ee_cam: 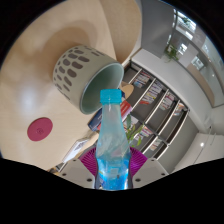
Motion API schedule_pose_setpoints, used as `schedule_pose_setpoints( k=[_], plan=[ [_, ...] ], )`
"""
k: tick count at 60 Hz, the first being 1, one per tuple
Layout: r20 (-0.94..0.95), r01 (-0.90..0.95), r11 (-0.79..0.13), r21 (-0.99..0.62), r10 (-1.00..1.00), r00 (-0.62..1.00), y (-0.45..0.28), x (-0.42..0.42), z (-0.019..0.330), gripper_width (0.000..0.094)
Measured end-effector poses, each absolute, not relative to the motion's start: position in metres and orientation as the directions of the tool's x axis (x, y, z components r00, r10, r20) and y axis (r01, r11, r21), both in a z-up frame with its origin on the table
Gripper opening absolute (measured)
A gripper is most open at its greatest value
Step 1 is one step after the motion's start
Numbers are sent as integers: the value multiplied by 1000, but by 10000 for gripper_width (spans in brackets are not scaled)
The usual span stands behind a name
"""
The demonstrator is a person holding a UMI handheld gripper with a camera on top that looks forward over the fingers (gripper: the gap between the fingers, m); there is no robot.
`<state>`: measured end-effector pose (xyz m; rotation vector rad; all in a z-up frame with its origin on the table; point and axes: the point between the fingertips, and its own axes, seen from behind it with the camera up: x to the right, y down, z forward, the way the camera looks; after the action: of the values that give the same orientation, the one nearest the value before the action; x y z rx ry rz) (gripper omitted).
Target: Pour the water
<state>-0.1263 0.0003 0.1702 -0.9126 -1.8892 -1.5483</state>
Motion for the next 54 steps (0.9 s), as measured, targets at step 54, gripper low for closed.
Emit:
schedule_pose_setpoints(
  k=[54],
  plan=[
    [395,400,-108,-910,60,917,-30,-104,263,413]
  ],
)
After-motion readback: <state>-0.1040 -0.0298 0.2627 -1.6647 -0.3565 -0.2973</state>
